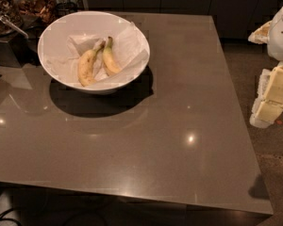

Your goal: Pick banana from white bowl

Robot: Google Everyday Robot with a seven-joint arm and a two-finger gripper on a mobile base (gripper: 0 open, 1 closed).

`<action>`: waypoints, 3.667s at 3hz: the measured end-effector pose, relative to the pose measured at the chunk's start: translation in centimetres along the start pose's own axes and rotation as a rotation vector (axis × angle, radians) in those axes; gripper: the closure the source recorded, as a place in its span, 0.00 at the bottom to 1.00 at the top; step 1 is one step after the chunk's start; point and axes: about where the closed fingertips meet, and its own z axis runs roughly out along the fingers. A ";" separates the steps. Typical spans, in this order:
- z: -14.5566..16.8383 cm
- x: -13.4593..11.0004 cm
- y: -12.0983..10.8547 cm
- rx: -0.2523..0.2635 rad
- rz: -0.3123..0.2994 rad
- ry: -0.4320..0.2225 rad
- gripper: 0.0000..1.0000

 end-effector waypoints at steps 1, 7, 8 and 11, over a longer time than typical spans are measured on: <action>-0.7 -0.9 0.0 0.022 0.011 -0.013 0.00; 1.9 -17.9 -2.7 -0.085 -0.181 -0.090 0.00; 2.0 -19.3 -2.8 -0.077 -0.200 -0.108 0.00; 4.7 -25.1 -7.1 -0.090 -0.011 -0.094 0.00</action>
Offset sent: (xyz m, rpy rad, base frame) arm 0.0114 0.0552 0.0413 0.0398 -0.0137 0.0710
